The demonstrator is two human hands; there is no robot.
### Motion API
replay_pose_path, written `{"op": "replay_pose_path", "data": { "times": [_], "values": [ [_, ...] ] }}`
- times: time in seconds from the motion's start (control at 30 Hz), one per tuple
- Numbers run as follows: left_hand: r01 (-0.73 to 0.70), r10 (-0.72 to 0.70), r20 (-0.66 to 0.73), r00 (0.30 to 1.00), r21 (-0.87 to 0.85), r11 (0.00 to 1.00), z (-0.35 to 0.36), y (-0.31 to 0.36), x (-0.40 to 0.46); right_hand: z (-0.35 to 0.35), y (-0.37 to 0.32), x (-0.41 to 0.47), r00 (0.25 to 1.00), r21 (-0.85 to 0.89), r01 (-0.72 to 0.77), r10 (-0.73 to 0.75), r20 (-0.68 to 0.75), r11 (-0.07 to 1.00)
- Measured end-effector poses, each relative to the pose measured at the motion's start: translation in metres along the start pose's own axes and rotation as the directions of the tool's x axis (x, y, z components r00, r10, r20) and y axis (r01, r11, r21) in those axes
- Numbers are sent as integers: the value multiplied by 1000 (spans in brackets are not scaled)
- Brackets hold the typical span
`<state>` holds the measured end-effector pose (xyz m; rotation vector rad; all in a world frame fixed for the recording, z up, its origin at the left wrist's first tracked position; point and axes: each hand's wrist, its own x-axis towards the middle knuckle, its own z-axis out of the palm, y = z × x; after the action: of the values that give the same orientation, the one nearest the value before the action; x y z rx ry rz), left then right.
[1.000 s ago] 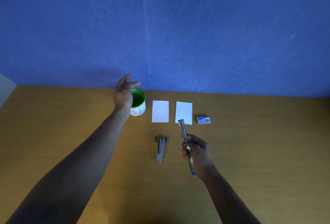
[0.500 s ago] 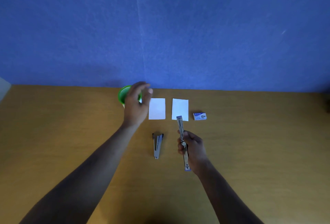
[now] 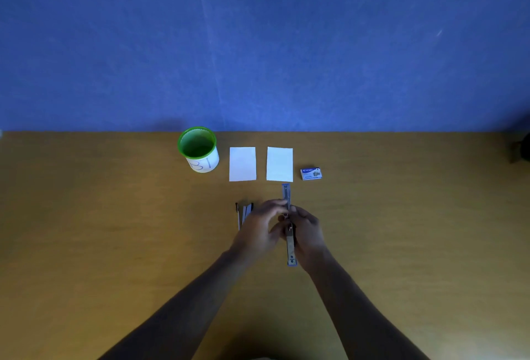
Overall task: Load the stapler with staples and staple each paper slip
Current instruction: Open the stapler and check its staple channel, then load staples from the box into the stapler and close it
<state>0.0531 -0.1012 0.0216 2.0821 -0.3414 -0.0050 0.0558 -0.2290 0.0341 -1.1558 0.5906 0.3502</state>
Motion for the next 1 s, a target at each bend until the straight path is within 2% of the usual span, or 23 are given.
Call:
{"op": "replay_pose_path", "data": {
  "times": [0.17,0.27,0.4,0.5,0.6,0.67,0.77,0.87,1.0],
  "values": [
    [40,-41,36,999,5,999,7,-7,1,-14,9,9,998,-23,-54,54,15,998],
    [43,-45,62,997,24,999,13,-12,0,-23,12,15,998,-159,-68,68,-9,985],
    [19,-25,75,997,88,996,21,-16,-3,-35,9,30,995,-349,-9,-26,-97,937],
    [49,-58,62,996,128,991,26,-17,-5,-44,-2,46,963,-551,49,-185,-194,833],
    [102,-113,55,992,183,978,28,-19,-4,-50,-22,62,920,-741,105,-347,-181,664],
    [104,-115,46,992,200,974,27,-20,-3,-51,-35,75,901,-786,117,-398,-173,607],
    [93,-109,46,993,256,962,27,-21,-2,-48,-49,95,883,-828,117,-440,-166,548],
    [49,-73,63,995,324,945,28,-23,-2,-41,-56,110,876,-837,65,-433,-213,544],
    [37,-57,53,997,324,945,32,-25,-4,-32,-52,119,892,-881,22,-407,-197,473]
  ]
}}
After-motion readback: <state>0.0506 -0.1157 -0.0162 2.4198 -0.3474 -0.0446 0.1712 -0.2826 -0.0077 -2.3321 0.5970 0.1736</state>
